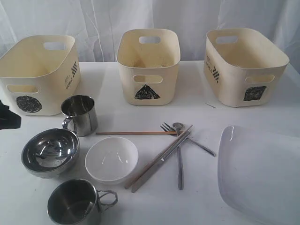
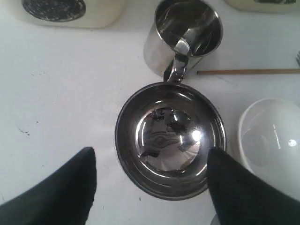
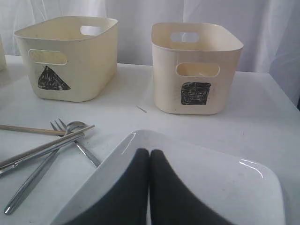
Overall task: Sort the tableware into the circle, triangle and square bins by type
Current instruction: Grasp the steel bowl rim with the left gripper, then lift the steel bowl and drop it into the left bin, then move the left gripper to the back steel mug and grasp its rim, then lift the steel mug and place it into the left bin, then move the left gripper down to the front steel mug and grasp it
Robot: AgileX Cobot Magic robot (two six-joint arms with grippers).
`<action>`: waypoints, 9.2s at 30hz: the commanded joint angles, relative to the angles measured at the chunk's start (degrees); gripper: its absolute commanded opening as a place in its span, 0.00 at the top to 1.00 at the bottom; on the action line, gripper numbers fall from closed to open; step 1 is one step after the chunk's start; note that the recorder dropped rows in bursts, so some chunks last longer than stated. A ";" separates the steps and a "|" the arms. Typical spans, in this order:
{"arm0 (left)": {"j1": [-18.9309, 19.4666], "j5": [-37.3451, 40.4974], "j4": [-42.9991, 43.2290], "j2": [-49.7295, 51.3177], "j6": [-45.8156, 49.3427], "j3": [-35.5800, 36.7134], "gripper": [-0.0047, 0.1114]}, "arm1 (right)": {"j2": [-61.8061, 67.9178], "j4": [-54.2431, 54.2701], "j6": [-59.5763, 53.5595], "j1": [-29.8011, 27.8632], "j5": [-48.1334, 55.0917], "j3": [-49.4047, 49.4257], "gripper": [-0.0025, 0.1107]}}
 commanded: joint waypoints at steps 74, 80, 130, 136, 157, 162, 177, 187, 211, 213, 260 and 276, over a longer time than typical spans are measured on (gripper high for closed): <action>1.47 4.98 10.26 40.44 4.06 -57.93 0.66 | -0.17 0.00 0.00 0.14 -0.50 0.29 0.98; -1.14 12.89 3.71 32.38 10.80 -47.85 0.66 | -0.17 0.00 0.00 0.14 -0.50 0.29 0.98; -12.20 -12.41 -2.71 42.77 7.13 -25.87 0.51 | -0.17 0.00 0.00 0.14 -0.50 0.29 0.98; -12.75 -14.63 -1.26 43.93 7.36 -25.87 0.64 | -0.17 0.00 0.00 0.14 -0.50 0.29 0.98; -12.65 -7.80 6.29 24.03 12.73 -29.78 0.96 | -0.17 0.00 0.00 0.14 -0.50 0.29 0.98; -8.29 -11.48 14.53 22.51 7.97 -35.84 0.96 | -0.17 0.00 0.00 0.14 -0.50 0.29 0.98; 2.67 -14.16 13.64 45.15 3.74 -47.79 0.95 | -0.17 0.00 0.00 0.14 -0.50 0.29 0.98; 2.67 -10.31 12.36 47.06 3.48 -49.20 0.73 | -0.17 0.00 1.07 0.14 -0.50 0.29 0.98; 0.32 17.07 -7.03 3.35 15.55 -22.20 0.69 | -0.17 0.00 1.07 0.14 -0.50 0.29 0.98; -0.15 18.75 -6.88 -0.02 15.29 -19.29 0.65 | -0.17 0.00 1.07 0.14 -0.50 0.29 0.98; -9.95 12.15 -14.33 6.34 27.78 5.63 0.49 | -0.17 0.00 1.07 0.14 -0.50 0.29 0.98; -20.70 1.50 -2.69 16.54 21.74 5.63 0.49 | -0.17 0.00 1.07 0.14 -0.50 0.29 0.98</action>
